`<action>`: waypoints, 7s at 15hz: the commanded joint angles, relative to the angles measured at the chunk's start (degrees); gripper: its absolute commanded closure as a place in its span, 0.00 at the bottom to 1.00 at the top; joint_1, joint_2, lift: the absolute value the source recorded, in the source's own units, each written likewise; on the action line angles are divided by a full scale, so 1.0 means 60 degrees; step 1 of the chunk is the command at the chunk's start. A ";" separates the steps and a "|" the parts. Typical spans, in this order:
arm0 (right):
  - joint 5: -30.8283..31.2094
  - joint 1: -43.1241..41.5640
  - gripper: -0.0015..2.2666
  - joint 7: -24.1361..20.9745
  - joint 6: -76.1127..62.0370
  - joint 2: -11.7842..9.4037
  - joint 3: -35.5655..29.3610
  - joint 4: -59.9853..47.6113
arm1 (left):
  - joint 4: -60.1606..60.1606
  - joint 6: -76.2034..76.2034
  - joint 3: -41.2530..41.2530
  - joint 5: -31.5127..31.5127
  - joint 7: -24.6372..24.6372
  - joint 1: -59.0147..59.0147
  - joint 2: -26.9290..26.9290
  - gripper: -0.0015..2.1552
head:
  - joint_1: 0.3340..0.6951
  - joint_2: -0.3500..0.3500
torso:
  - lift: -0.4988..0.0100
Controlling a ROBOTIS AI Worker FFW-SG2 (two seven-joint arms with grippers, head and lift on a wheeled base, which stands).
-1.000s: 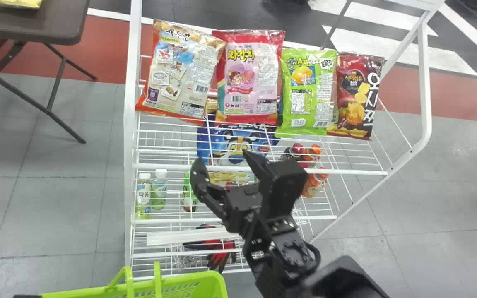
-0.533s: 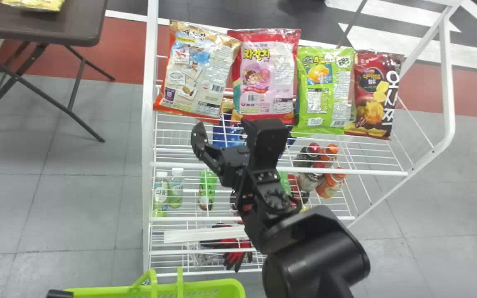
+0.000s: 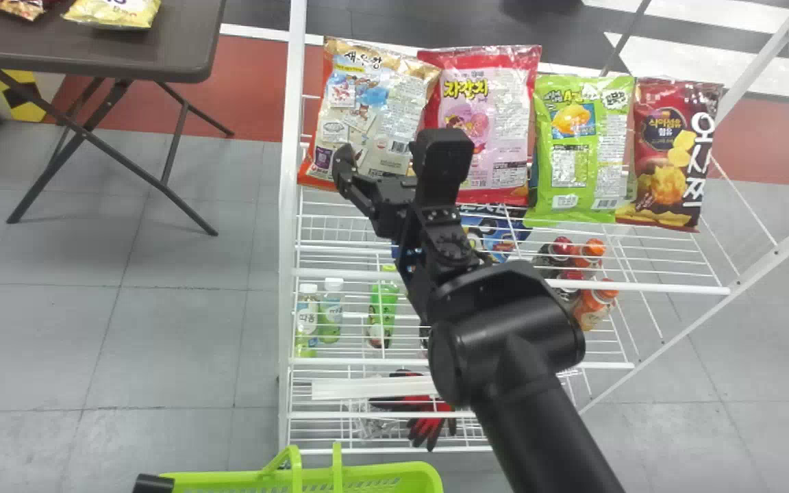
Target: Hold basket handle with left hand then pick Saewookkang with right hand and place into basket
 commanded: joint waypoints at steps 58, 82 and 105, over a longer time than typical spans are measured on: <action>0.0045 0.7667 0.99 -0.1146 1.0926 -0.4113 0.1005 -1.0733 | 0.0245 -0.1366 0.0404 0.0334 -0.0250 0.0070 -0.0165 0.87 | 1.00 0.00 | 0.94; 0.1700 0.6700 0.04 -0.1146 0.7732 -0.3937 0.2953 -0.9048 | -0.0004 -0.1336 0.0272 0.0320 -0.0324 0.0275 -0.0165 0.87 | 1.00 0.06 | 0.94; -0.1801 1.0319 0.04 0.0114 -0.3518 -0.3425 -0.3682 -0.7877 | -0.0004 -0.1541 0.0477 0.0407 -0.0470 0.0494 -0.0224 0.87 | 1.00 0.00 | 0.94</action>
